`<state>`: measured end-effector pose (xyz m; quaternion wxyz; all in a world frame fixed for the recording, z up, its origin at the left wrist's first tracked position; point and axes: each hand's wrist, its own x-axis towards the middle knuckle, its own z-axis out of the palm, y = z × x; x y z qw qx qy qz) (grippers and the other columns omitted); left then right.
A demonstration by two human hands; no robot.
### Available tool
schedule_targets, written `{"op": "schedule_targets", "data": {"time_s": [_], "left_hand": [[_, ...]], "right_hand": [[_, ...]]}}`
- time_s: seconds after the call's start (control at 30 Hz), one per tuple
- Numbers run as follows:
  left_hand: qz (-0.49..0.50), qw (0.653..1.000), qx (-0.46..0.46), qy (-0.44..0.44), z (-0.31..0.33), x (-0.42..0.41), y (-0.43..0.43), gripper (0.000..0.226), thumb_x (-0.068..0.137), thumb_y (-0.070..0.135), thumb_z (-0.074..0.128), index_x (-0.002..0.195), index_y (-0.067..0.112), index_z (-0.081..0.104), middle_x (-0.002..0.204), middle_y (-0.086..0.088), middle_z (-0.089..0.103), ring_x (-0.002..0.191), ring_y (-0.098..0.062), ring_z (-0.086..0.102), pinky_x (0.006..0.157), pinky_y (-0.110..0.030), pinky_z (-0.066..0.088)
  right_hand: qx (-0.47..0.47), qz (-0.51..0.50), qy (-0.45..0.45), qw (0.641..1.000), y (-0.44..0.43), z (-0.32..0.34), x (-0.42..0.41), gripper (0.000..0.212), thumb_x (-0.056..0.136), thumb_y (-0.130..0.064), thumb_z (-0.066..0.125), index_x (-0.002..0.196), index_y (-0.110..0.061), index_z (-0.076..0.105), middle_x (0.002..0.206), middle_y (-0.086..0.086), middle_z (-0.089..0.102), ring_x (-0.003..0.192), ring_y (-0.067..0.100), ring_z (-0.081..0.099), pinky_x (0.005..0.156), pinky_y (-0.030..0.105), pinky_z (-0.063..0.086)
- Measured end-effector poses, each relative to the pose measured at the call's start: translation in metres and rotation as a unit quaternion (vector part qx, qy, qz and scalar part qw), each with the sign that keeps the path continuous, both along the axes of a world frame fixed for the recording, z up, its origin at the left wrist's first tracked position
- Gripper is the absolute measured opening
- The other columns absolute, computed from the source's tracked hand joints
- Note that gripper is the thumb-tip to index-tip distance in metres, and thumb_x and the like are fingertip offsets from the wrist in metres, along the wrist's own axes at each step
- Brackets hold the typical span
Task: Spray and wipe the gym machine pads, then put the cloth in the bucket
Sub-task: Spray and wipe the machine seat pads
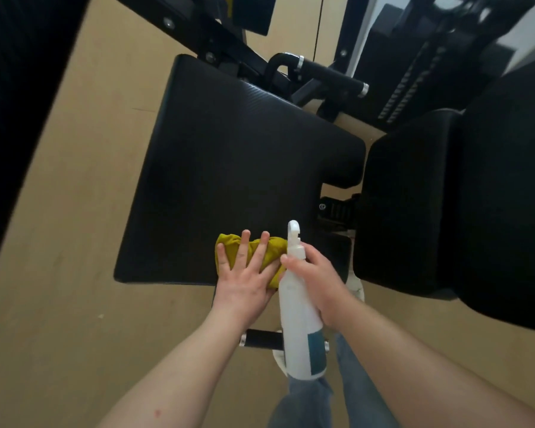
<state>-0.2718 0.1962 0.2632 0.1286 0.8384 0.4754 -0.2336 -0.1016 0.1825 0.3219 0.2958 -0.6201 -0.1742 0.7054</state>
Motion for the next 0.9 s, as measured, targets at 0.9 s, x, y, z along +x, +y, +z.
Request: {"op": "schedule_targets", "data": {"time_s": [0.9], "left_hand": [[0.322,0.865,0.162,-0.350,0.016,-0.057,0.049,0.065,0.105,0.039,0.028,0.163,0.012,0.019,0.171,-0.007,0.013,0.159,-0.022,0.000,0.128,-0.046,-0.006]], "right_hand": [[-0.138,0.100,0.128,0.977,0.020,-0.011,-0.007,0.037,0.096,-0.042,0.070,0.125,-0.021,0.061,0.099,0.012,0.072,0.087,0.030,0.073,0.091,0.053,0.061]]}}
